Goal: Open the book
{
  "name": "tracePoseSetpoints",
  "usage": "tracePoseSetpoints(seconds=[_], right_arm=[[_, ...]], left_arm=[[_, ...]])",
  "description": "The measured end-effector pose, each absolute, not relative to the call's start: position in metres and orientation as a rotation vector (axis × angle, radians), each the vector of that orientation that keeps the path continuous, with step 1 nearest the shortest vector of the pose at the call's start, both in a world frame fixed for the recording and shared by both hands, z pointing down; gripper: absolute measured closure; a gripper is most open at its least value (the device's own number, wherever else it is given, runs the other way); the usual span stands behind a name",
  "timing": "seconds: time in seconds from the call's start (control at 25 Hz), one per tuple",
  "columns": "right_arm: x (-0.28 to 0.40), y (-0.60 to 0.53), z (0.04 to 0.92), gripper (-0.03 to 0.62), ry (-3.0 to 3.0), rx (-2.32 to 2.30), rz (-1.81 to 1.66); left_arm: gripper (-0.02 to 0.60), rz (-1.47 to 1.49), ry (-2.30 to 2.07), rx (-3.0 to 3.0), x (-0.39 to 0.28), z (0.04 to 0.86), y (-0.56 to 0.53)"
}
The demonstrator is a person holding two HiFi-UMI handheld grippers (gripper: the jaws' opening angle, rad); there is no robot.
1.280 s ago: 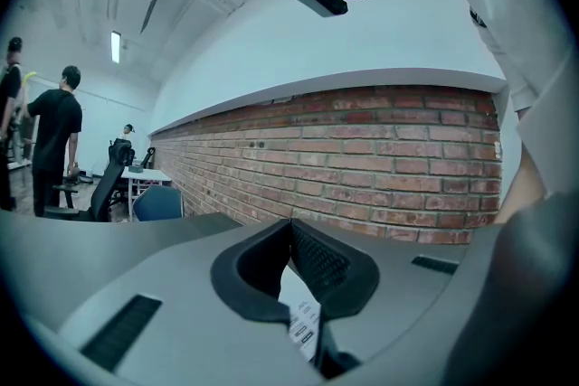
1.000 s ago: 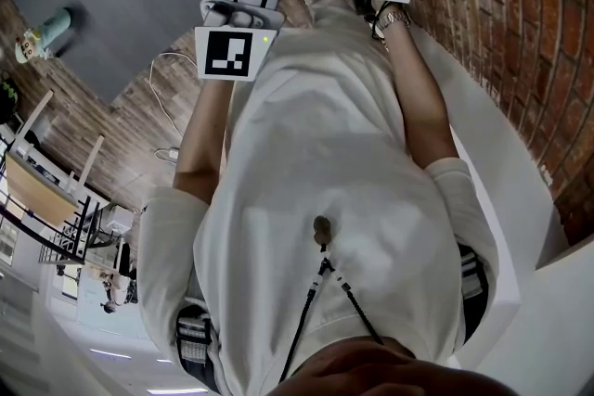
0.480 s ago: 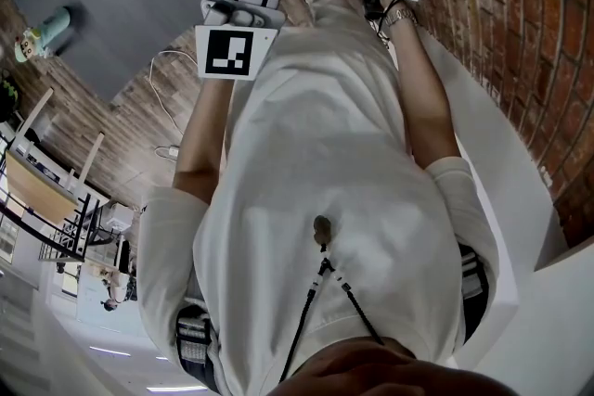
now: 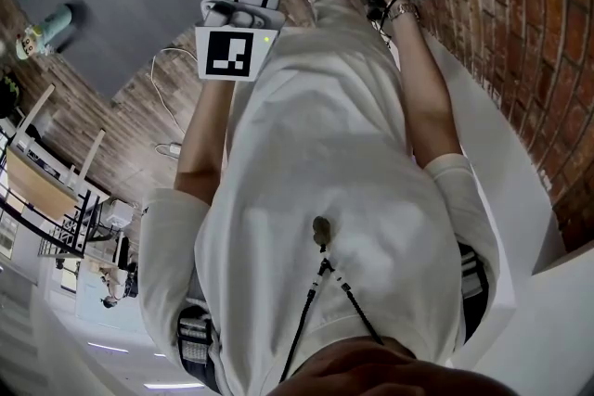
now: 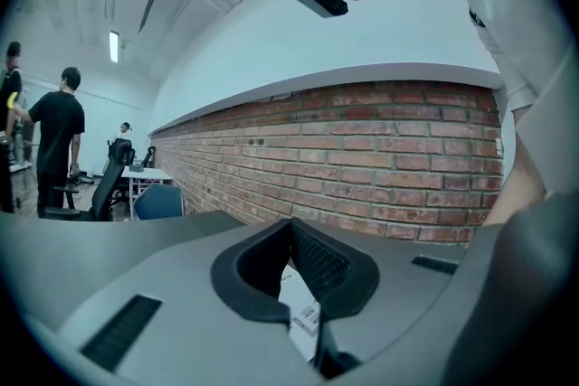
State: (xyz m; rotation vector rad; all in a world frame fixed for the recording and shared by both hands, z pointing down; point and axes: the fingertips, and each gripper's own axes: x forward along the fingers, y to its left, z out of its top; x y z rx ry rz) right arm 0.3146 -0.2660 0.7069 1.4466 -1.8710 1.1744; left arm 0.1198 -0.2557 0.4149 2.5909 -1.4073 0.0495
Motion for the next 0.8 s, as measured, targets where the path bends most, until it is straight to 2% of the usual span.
tracePoseSetpoints(seconds=[0.32,0.8], right_arm=[[0.319,-0.264,0.719,0.511,-1.791,1.515,1.198],[0.332,-0.264,0.707,0.510,-1.704,1.689,1.182]], left_arm=[[0.558,0.057,-1.422,2.581,0.118,0.419,-0.257],[0.558,0.053,-1.418,2.583,0.104,0.417,-0.259]])
